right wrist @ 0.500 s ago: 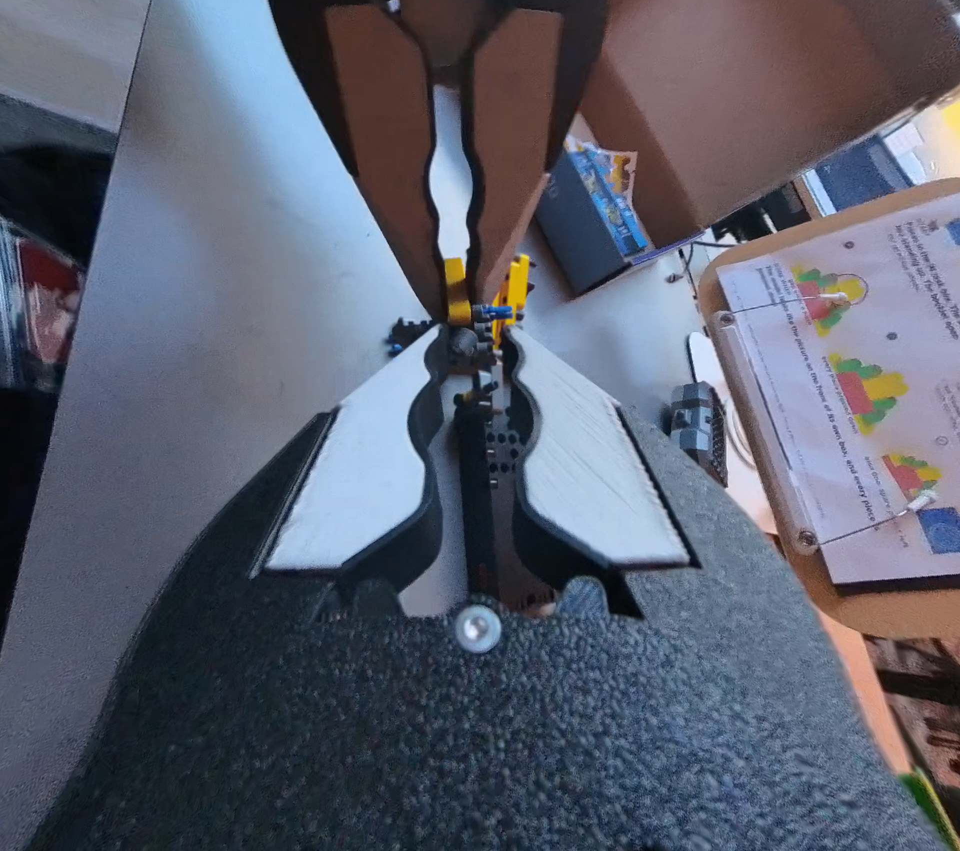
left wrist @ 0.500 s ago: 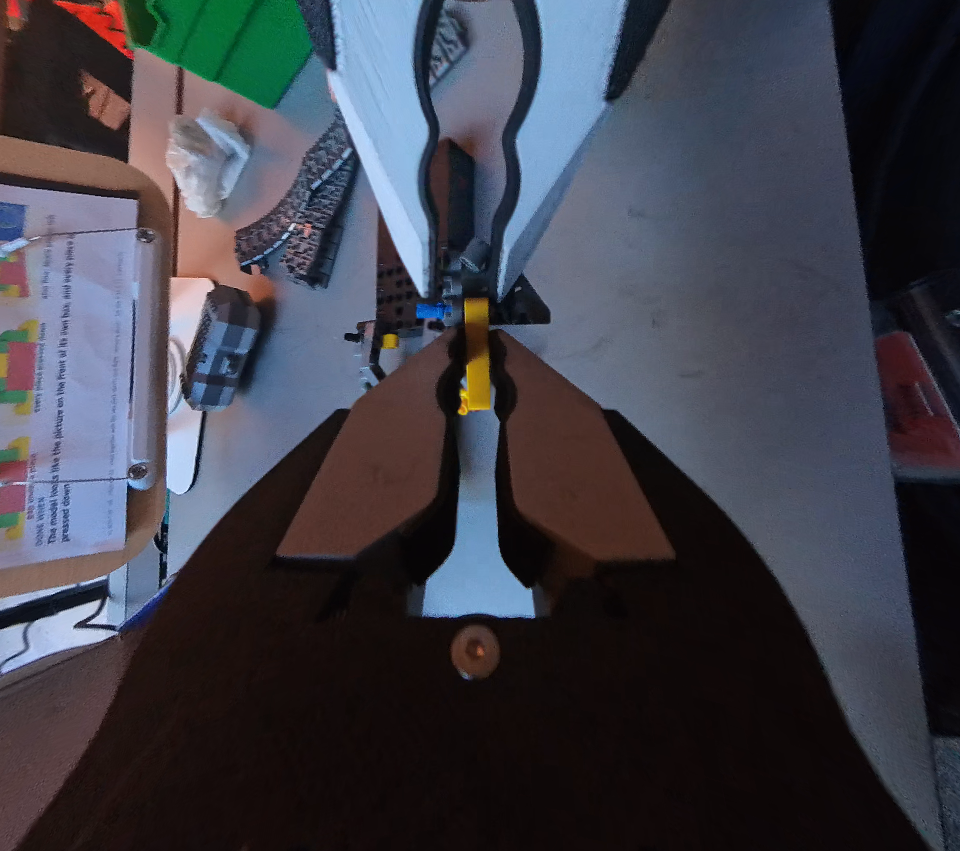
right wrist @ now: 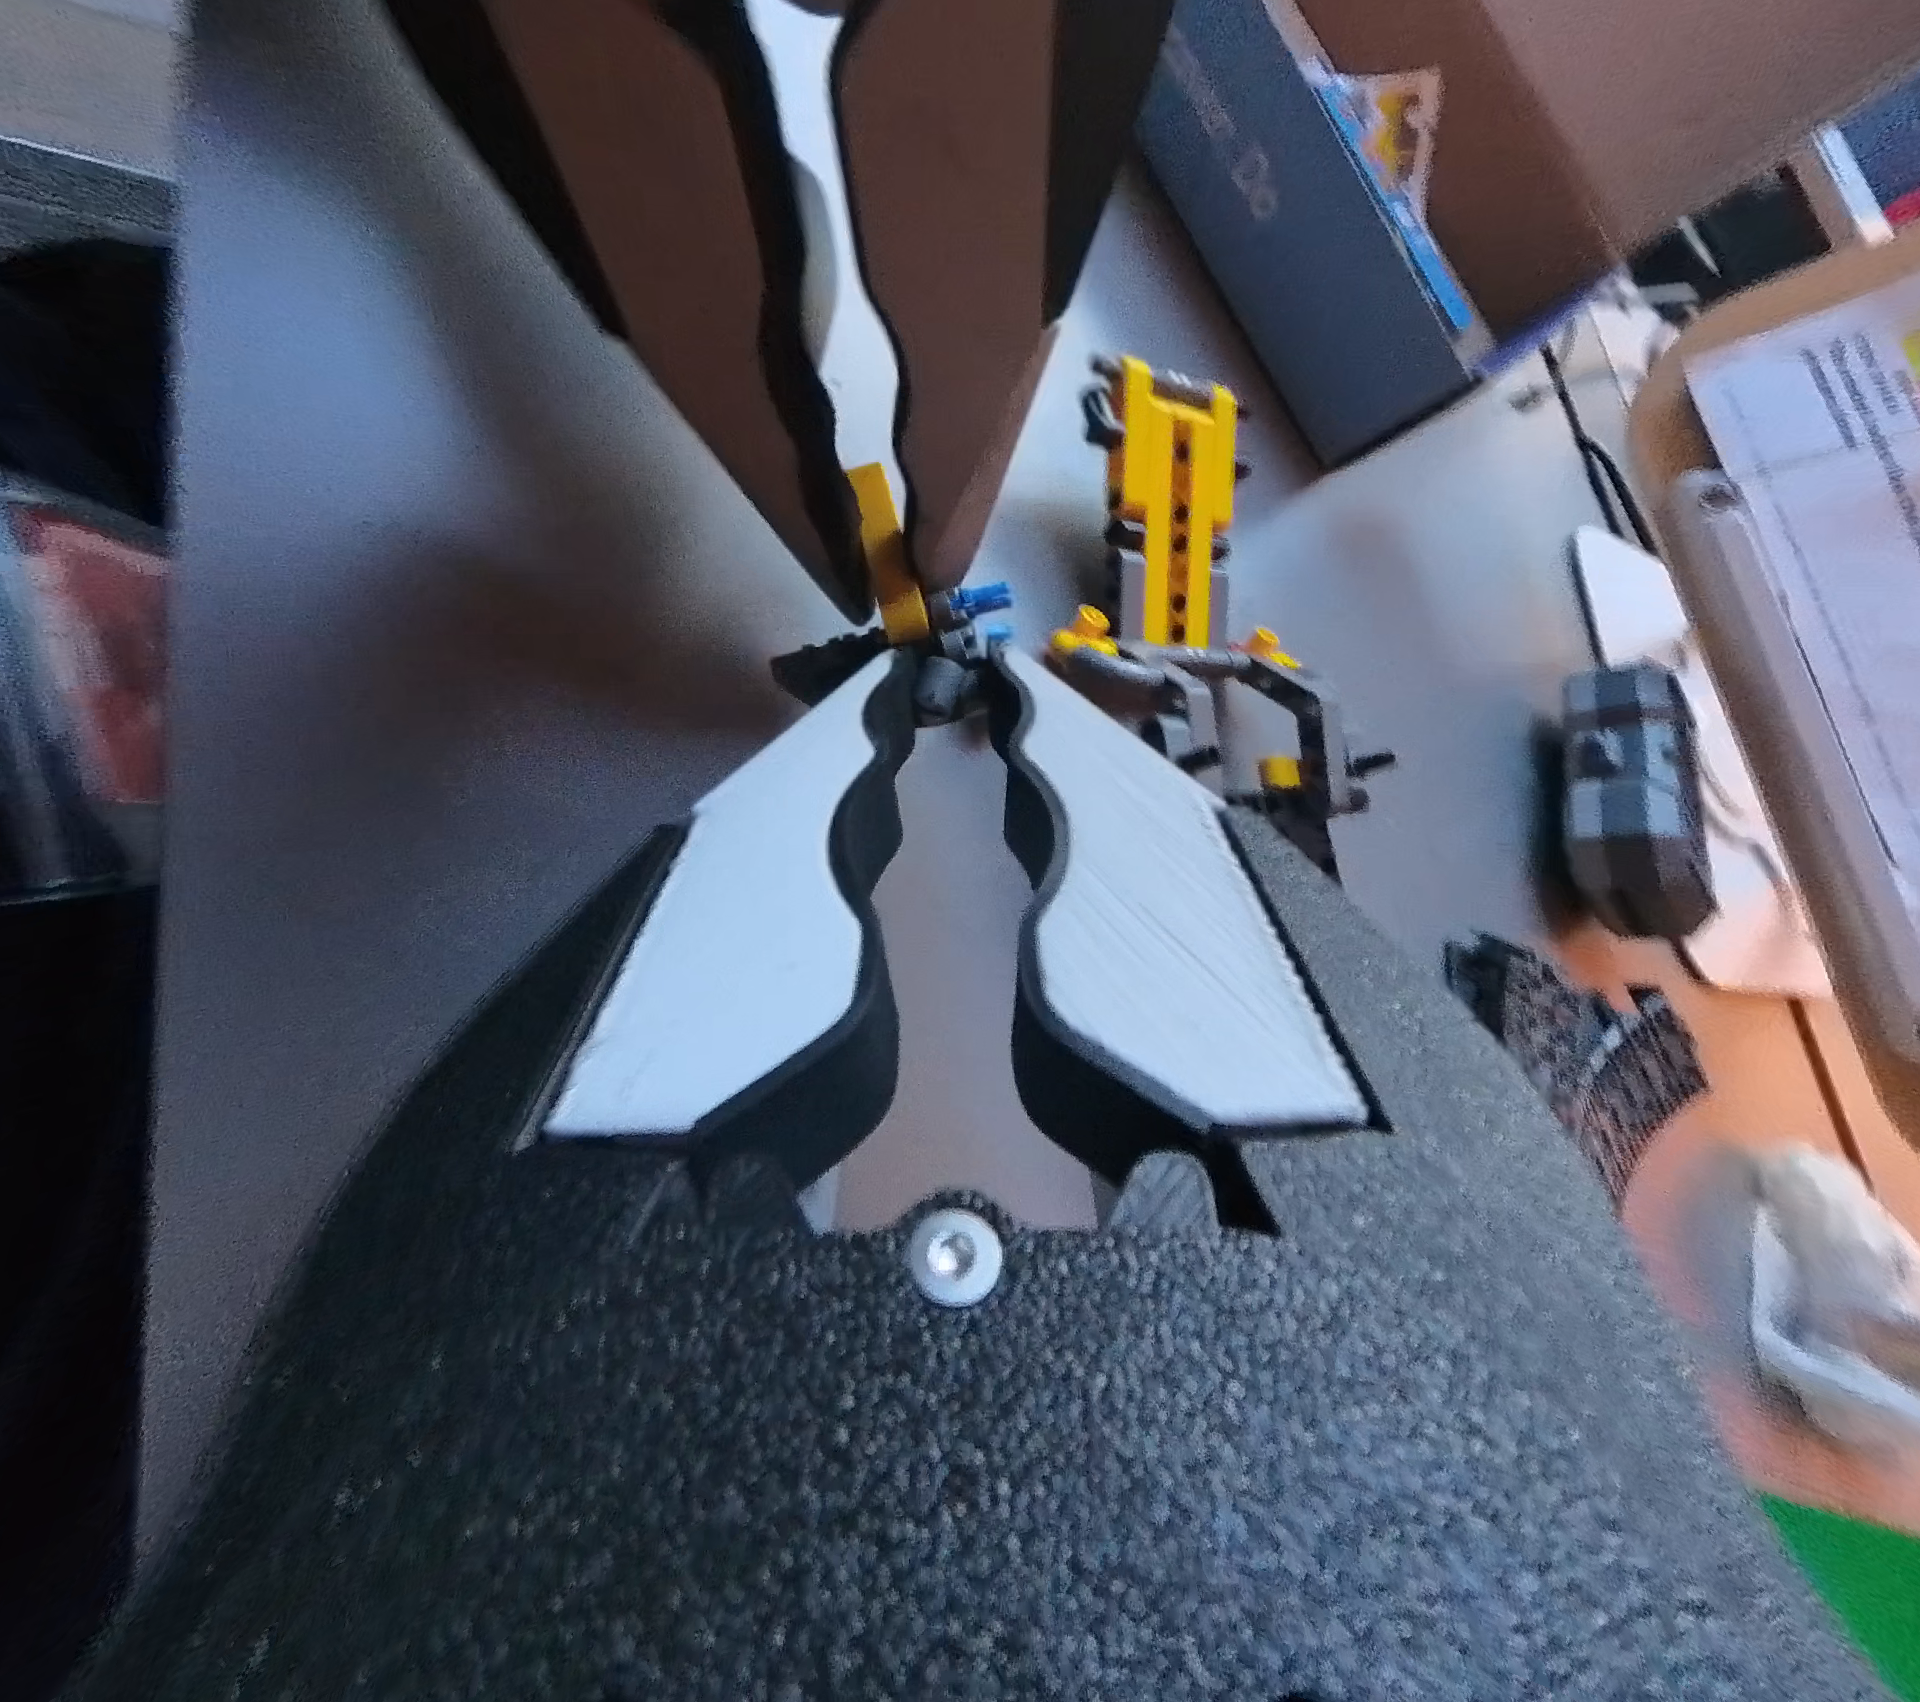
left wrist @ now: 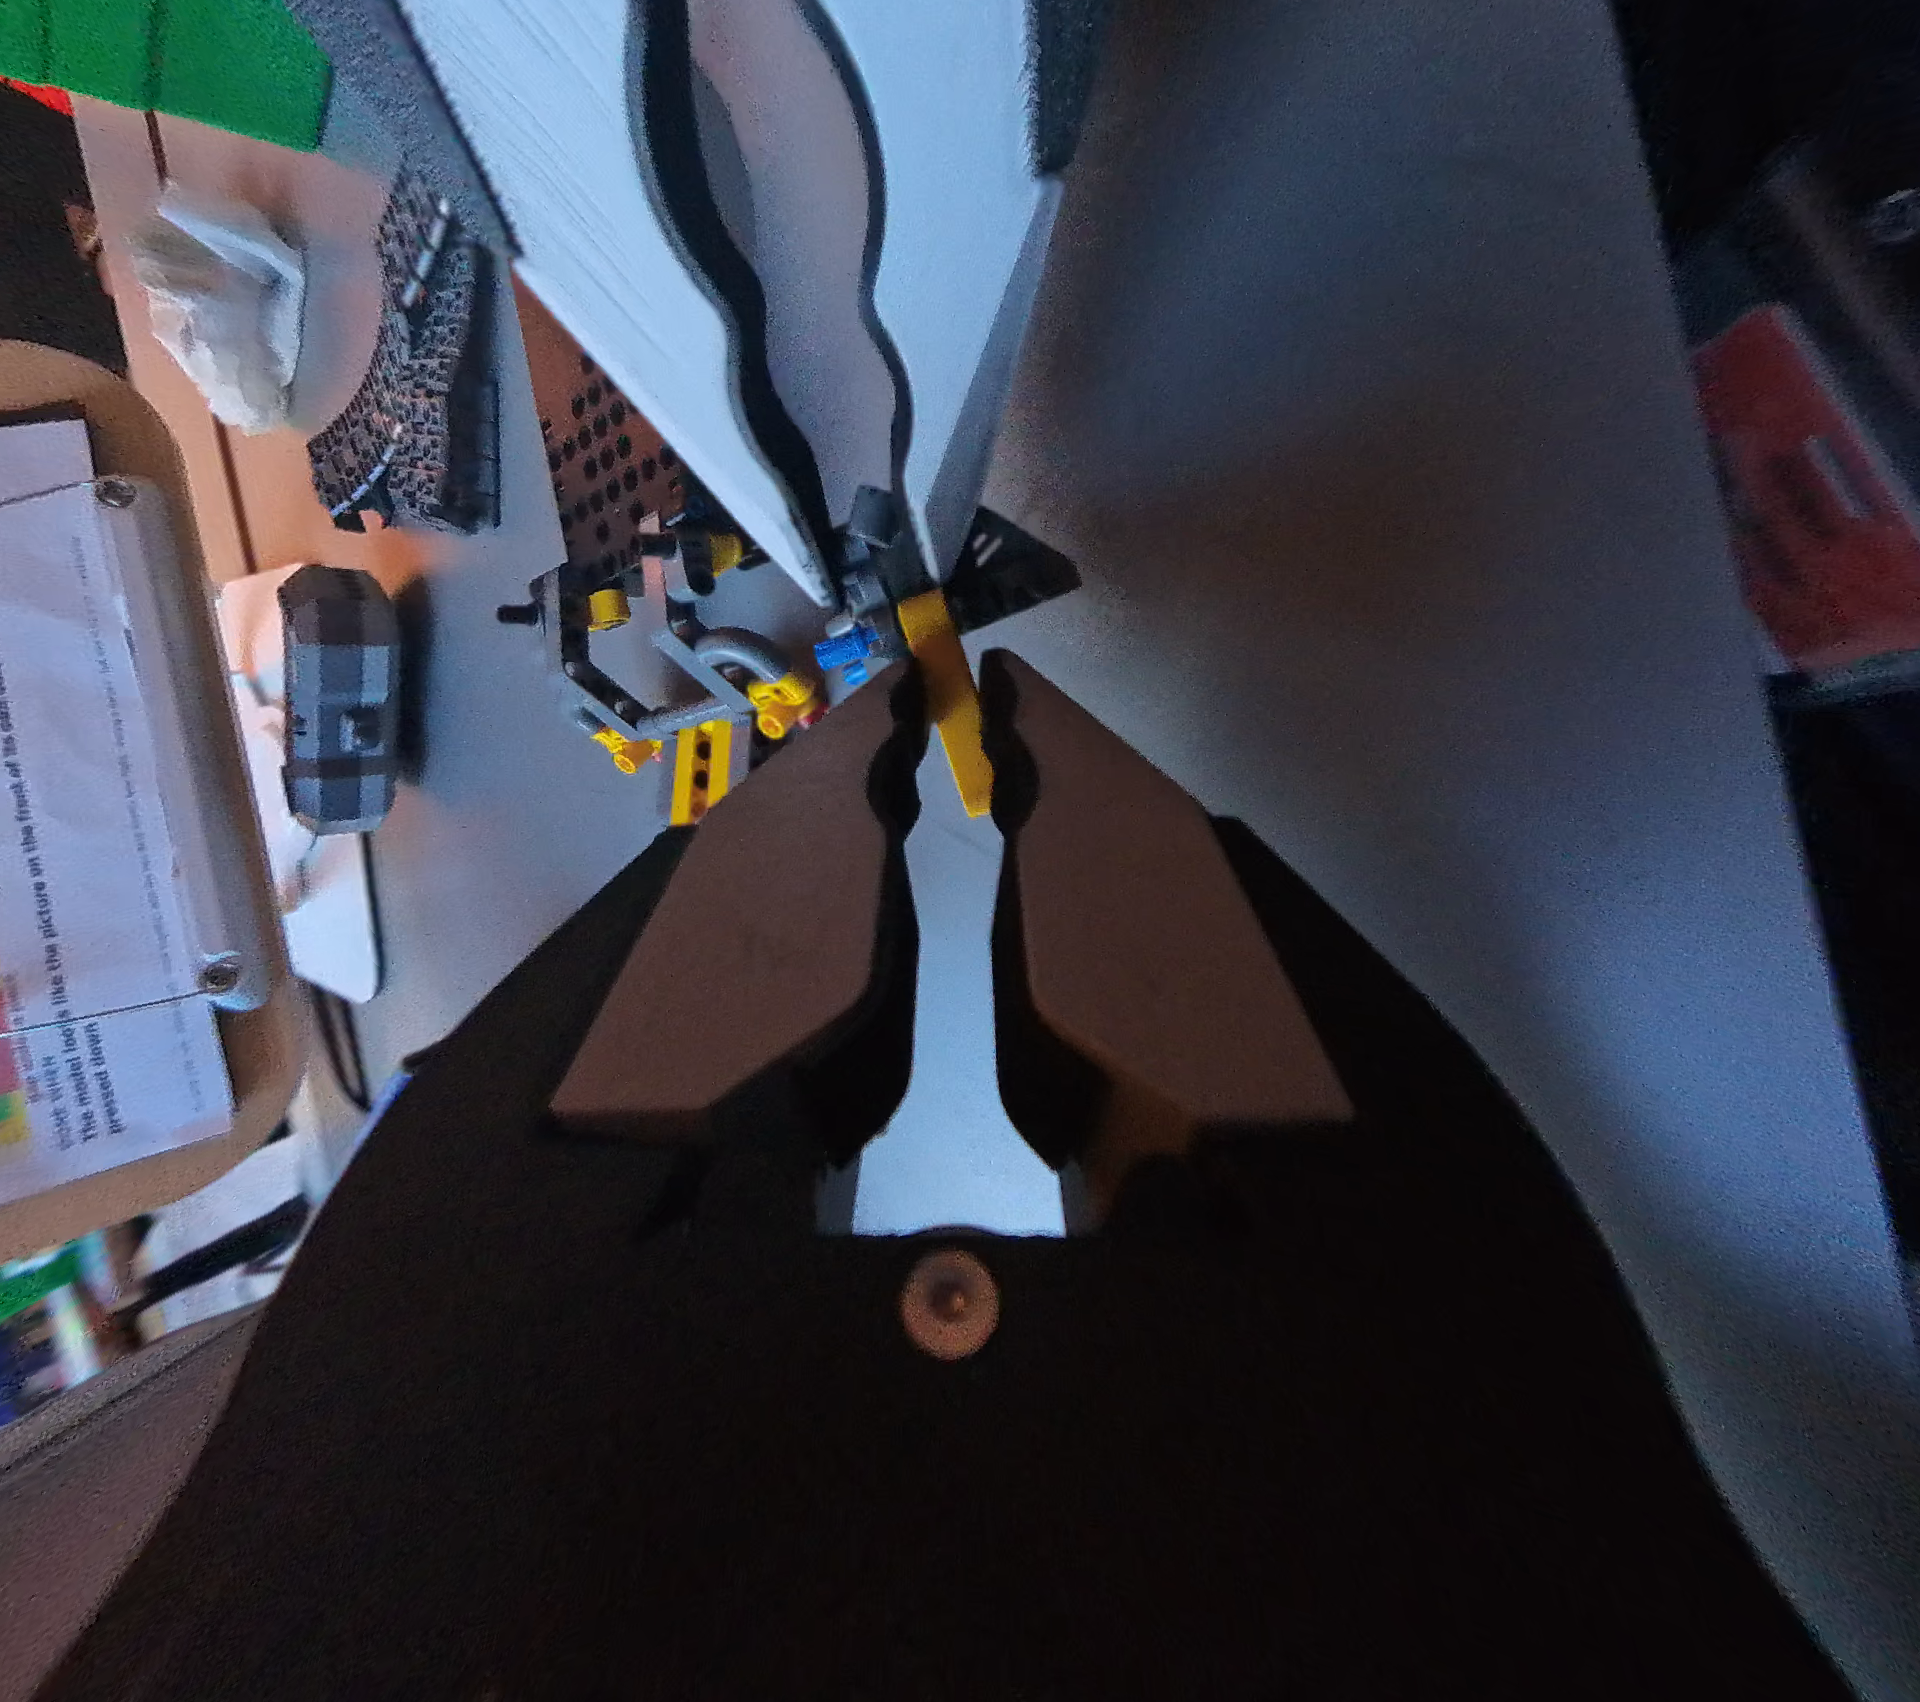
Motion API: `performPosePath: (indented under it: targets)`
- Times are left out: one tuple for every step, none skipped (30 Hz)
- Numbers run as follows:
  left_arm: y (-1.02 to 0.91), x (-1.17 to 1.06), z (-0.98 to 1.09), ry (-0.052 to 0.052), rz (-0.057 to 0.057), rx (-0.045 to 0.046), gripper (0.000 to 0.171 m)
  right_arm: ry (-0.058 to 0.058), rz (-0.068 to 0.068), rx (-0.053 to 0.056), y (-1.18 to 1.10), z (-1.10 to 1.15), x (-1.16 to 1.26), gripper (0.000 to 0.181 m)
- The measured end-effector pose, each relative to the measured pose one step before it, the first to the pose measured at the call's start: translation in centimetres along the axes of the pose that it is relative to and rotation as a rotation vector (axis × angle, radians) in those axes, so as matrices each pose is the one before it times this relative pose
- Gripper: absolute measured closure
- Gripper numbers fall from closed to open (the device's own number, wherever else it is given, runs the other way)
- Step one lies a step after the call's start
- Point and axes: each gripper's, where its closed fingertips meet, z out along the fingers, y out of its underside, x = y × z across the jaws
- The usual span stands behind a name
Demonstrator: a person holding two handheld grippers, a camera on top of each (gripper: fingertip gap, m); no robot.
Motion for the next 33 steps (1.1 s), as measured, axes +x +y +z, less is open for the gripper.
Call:
performPosePath:
  targets:
    - [-0.040,0.331,-0.283,0.0250,-0.0170,0.02304,0.163,-0.0126,-0.0184,0.0064,-0.351,-0.062,-0.298,0.171]
    - [0.240,0.440,-0.045,0.0323,0.0003,0.00409,0.163,0.0017,-0.0291,-0.0118,-0.125,0.203,-0.309,0.171]
    - [0.394,0.331,0.139,0.0289,-0.0041,-0.00321,0.163,0.0180,-0.0452,-0.0190,0.069,0.399,-0.264,0.171]
    - [0.324,0.509,0.282,0.0514,-0.0320,0.00427,0.163,0.0194,-0.0474,-0.0233,0.188,0.482,-0.298,0.171]
    - [0.086,0.172,0.153,0.0347,-0.0504,0.02495,0.164,0.0184,-0.0423,-0.0170,0.151,0.346,-0.232,0.172]
    - [-0.068,0.196,-0.089,0.0382,-0.0455,0.03524,0.163,0.0133,-0.0215,-0.0021,-0.038,0.052,-0.050,0.172]
    - [-0.091,0.158,-0.028,0.0242,-0.0263,0.02601,0.164,-0.0018,0.0082,0.0045,-0.113,-0.067,-0.020,0.172]
    - [0.000,0.083,0.053,0.0088,-0.0076,0.01229,0.163,-0.0086,0.0207,0.0048,-0.031,-0.024,-0.019,0.172]
    - [-0.016,-0.043,0.028,-0.0036,0.0041,0.00282,0.164,-0.0050,0.0153,0.0034,0.012,0.018,0.029,0.172]
    - [0.036,-0.160,0.024,-0.0155,0.0139,-0.00685,0.164,0.0009,0.0150,-0.0017,0.038,0.024,0.125,0.172]
    - [0.048,-0.120,0.014,-0.0207,0.0236,-0.01145,0.163,-0.0018,0.0203,-0.0025,0.034,0.046,0.146,0.172]
    - [0.069,-0.130,-0.005,-0.0264,0.0276,-0.01711,0.163,-0.0049,0.0202,-0.0007,0.018,0.044,0.107,0.172]
    - [0.056,-0.095,0.004,-0.0259,0.0279,-0.02268,0.163,-0.0070,0.0189,-0.0007,0.023,0.036,0.092,0.172]
    - [0.044,-0.015,-0.049,-0.0225,0.0317,-0.02867,0.162,-0.0150,0.0211,0.0019,-0.007,0.012,0.015,0.172]
    - [0.031,0.008,-0.027,-0.0198,0.0308,-0.02741,0.162,-0.0222,0.0239,0.0035,-0.025,-0.015,-0.045,0.172]
    - [0.028,0.045,-0.048,-0.0072,0.0196,-0.02091,0.162,-0.0285,0.0242,0.0014,-0.006,0.001,-0.108,0.172]
    - [0.006,0.136,-0.072,0.0101,0.0033,-0.00571,0.162,-0.0421,0.0311,-0.0006,-0.002,0.023,-0.209,0.172]
    - [-0.097,0.192,-0.056,0.0293,-0.0285,0.01708,0.162,-0.0546,0.0392,-0.0013,-0.015,-0.003,-0.259,0.172]
    - [-0.180,0.017,0.058,0.0373,-0.0698,0.03056,0.163,-0.0398,0.0253,0.0000,0.047,-0.038,-0.085,0.172]
    - [-0.007,-0.572,0.211,0.0045,-0.0813,0.02086,0.164,0.0003,0.0059,-0.0016,0.156,-0.028,0.342,0.172]
    - [-0.028,-0.366,0.154,0.0060,-0.0462,0.01849,0.163,0.0141,0.0093,-0.0044,0.161,0.001,0.449,0.172]
    - [-0.004,-0.287,0.022,0.0014,-0.0232,0.01076,0.163,0.0058,0.0174,-0.0013,0.041,-0.016,0.280,0.172]
    - [-0.092,-0.307,-0.089,0.0047,-0.0387,0.00960,0.164,0.0109,0.0146,0.0060,-0.073,-0.069,0.281,0.172]
    - [-0.249,-0.365,-0.164,0.0099,-0.0573,0.01837,0.164,0.0170,0.0059,0.0139,-0.128,-0.171,0.323,0.172]
    - [-0.388,-0.213,-0.187,0.0183,-0.0548,0.03378,0.165,0.0150,0.0020,0.0194,-0.162,-0.273,0.327,0.171]
    - [-0.531,-0.357,-0.212,0.0107,-0.0595,0.04606,0.165,0.0132,0.0060,0.0199,-0.180,-0.343,0.375,0.171]
    - [-0.695,-0.478,-0.246,0.0083,-0.0768,0.05302,0.165,0.0181,0.0123,0.0172,-0.197,-0.416,0.538,0.171]
    - [-0.730,-0.239,-0.233,0.0241,-0.0757,0.05193,0.165,0.0142,0.0163,0.0162,-0.248,-0.475,0.545,0.171]
    - [-0.703,-0.016,-0.208,0.0274,-0.0527,0.04846,0.165,0.0041,0.0214,0.0138,-0.295,-0.510,0.457,0.171]
    - [-0.700,-0.110,-0.169,0.0070,-0.0278,0.04877,0.165,0.0043,0.0271,0.0084,-0.267,-0.504,0.447,0.171]
    - [-0.534,0.016,-0.105,0.0031,-0.0103,0.03445,0.165,0.0147,0.0291,0.0062,-0.232,-0.430,0.550,0.170]
    - [-0.196,0.164,-0.039,0.0049,0.0049,0.00794,0.165,0.0235,0.0253,0.0043,-0.160,-0.344,0.590,0.162]
    - [-0.144,0.055,-0.019,-0.0077,0.0069,0.00102,0.165,0.0133,0.0161,0.0012,-0.053,-0.197,0.349,0.149]
